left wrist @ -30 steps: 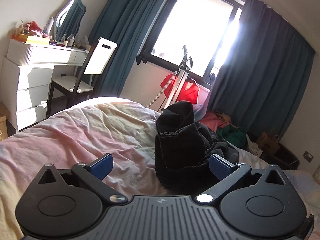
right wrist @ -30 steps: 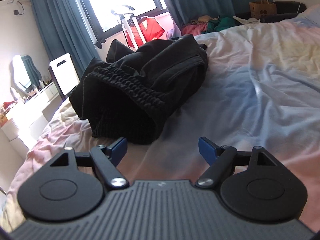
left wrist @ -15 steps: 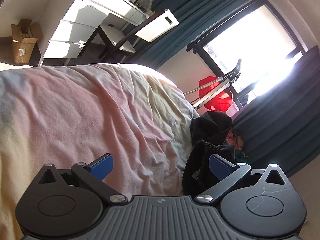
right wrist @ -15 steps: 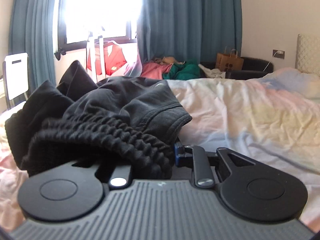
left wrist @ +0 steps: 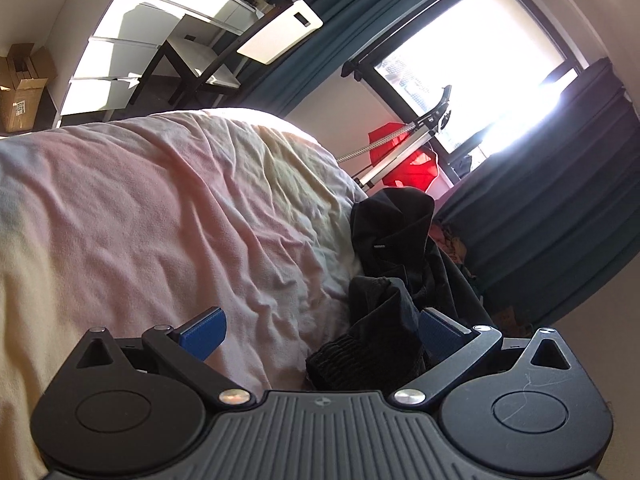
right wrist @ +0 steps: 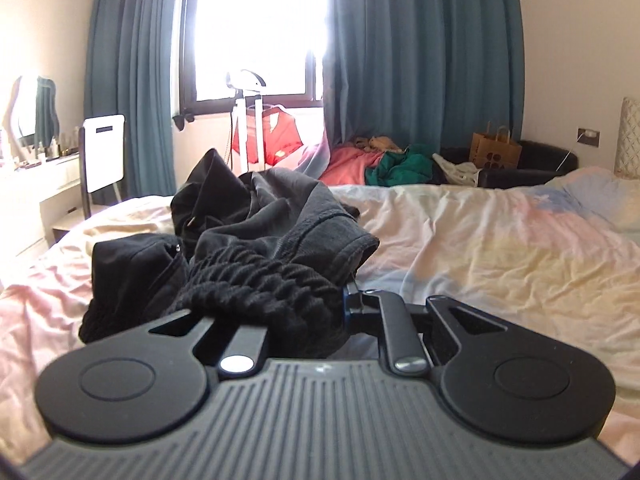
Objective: Fold clothes
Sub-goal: 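Grasp the ribbed black cuff with the right gripper while the left gripper grasps the garment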
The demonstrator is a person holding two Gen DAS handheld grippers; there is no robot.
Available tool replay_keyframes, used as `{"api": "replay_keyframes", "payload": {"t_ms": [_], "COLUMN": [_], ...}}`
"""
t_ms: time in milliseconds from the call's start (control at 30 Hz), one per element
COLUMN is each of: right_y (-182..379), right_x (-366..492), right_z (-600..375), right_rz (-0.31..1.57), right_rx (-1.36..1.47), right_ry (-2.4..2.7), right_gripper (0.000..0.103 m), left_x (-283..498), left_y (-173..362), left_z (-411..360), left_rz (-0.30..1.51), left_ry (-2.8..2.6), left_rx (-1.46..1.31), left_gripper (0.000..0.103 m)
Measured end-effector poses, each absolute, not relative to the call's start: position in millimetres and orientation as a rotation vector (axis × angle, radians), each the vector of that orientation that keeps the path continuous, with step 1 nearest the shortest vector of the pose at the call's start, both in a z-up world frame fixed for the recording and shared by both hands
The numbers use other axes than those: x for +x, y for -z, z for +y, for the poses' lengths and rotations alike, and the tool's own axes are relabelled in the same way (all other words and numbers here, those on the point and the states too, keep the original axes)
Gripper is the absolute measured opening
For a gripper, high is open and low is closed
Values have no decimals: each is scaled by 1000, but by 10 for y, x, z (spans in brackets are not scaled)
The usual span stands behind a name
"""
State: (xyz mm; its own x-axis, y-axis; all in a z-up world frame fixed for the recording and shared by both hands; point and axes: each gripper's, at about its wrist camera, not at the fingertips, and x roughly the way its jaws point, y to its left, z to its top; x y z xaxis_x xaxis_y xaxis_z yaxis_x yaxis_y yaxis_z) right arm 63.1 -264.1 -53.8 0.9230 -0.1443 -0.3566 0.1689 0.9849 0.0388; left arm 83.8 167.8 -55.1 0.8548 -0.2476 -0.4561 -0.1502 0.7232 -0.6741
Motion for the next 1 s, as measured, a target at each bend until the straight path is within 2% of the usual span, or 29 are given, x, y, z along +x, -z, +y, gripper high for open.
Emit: {"api": "replay_keyframes", "payload": {"t_ms": [167,233,367,567,600,633,700,800,933,1000], "right_y": [825,988,1094,1077,1085,1107,1180,1224,1137,1048], "right_x": [614,607,409,348,370,396,453,478,417,342], "right_z": [-2904,-3008,-3174,-3234,-3218,-3185,-3091,-2994,-3151,-3321], "right_rz": [558,615,576,646,680,705,745,727,683,584], "right_rx": [209,334,592,676,661,643,601,545,691,793], "right_ry": [145,142,125,24,4,-40,-100,-114,-88,-69], "right_gripper": [18,22,27,35,43,63,87,87,87,87], "left_x": [839,879,988,1324,1388,1444,1549,1666,1770,1808], "left_y": [541,564,627,737,762,786,830,876,986,1032], "left_z": [1418,1298,1080,764,712,662,565,447,457,495], "left_rz": [565,574,583,606,615,623,633,612,607,629], "left_ry": [112,125,156,214,228,249,289,323,341,369], "left_rx": [-641,-573,-463,-324,-299,-271,-206,-68,-25,-65], "left_gripper": [103,103,103,103,103,103,103,103,103,103]}}
